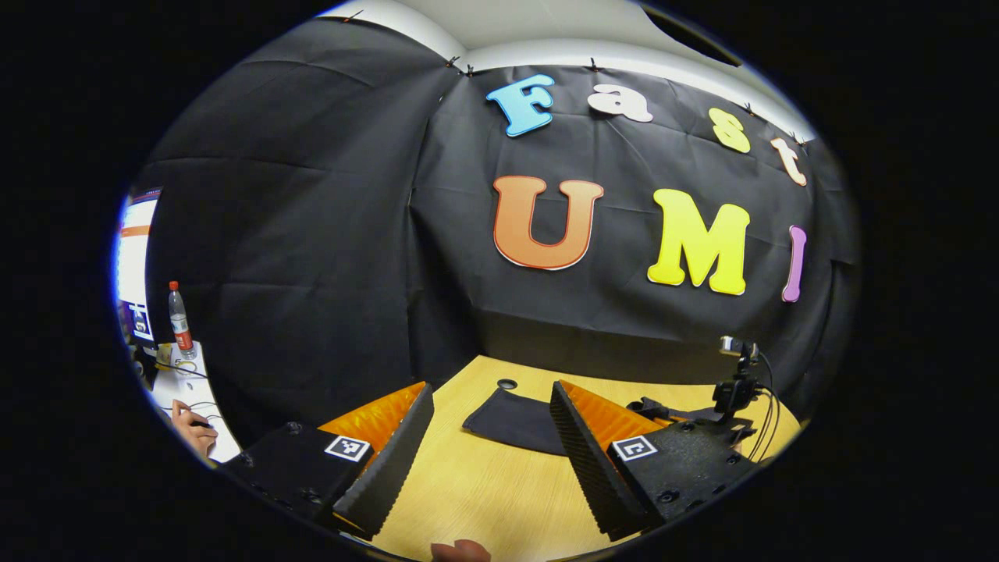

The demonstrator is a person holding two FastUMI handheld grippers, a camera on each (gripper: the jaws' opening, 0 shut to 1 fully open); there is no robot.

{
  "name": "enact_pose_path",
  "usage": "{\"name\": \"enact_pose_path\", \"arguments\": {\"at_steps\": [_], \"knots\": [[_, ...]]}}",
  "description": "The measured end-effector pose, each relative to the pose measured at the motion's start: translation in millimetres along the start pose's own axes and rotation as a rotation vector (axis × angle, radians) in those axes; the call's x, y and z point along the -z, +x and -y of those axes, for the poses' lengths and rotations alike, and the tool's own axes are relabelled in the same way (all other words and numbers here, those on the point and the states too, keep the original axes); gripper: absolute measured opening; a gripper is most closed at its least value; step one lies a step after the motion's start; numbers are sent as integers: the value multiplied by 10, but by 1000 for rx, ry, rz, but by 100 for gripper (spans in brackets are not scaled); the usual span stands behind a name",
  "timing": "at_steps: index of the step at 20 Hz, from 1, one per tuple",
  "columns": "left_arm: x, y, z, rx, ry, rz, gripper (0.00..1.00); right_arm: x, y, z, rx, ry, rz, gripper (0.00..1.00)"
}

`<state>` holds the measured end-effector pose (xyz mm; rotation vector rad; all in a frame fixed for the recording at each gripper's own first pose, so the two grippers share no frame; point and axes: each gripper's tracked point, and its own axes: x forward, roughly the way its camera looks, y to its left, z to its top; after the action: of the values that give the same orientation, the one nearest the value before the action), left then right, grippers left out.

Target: Grasp the waist and the cuffs of the jeans and fold them to make the two legs overlap; first hold the waist and fold one-third of the jeans toward the cuffs, then hold the cuffs and fold the remaining one-third in the same direction to finish folding.

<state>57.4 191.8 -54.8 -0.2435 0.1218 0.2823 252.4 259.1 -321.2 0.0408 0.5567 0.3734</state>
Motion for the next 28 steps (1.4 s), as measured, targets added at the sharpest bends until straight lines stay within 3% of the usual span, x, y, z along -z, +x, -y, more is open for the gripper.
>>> {"name": "enact_pose_path", "arguments": {"at_steps": [1, 2, 6, 7, 9, 11, 13, 14, 18, 23, 28], "knots": [[3, 32, 9, 1, -3, -1, 97, 84, 28, -24, -5, 7, -11, 0], [11, 38, 23, 2, -6, -4, 96, 164, 34, -23, -6, 8, -30, 10], [8, 30, 51, 9, -1, -2, 97, 197, 62, -119, -43, 9, -22, 14], [-1, 37, 68, 13, 1, 1, 97, 210, 41, -156, -55, 6, -28, 23], [1, 35, 106, 22, 2, 3, 96, 199, 12, -331, -109, 2, -34, 56], [12, 51, 123, 26, 0, -3, 96, 77, -88, -338, -98, -38, 9, 90], [44, 96, 120, 29, -10, -11, 96, -134, -249, -301, -100, -28, 55, 91], [80, 151, 110, 31, -19, -16, 96, -263, -361, -264, -99, -25, 82, 98], [444, 553, 143, 43, -161, -116, 98, -859, -1033, 196, -55, -73, 221, 98], [901, 1196, 255, 43, -332, -231, 98, -1390, -2043, 1166, 82, -84, 340, 98], [1479, 1689, 282, -3, -426, -373, 99, -1840, -3025, 1984, 262, -66, 460, 98]]}}
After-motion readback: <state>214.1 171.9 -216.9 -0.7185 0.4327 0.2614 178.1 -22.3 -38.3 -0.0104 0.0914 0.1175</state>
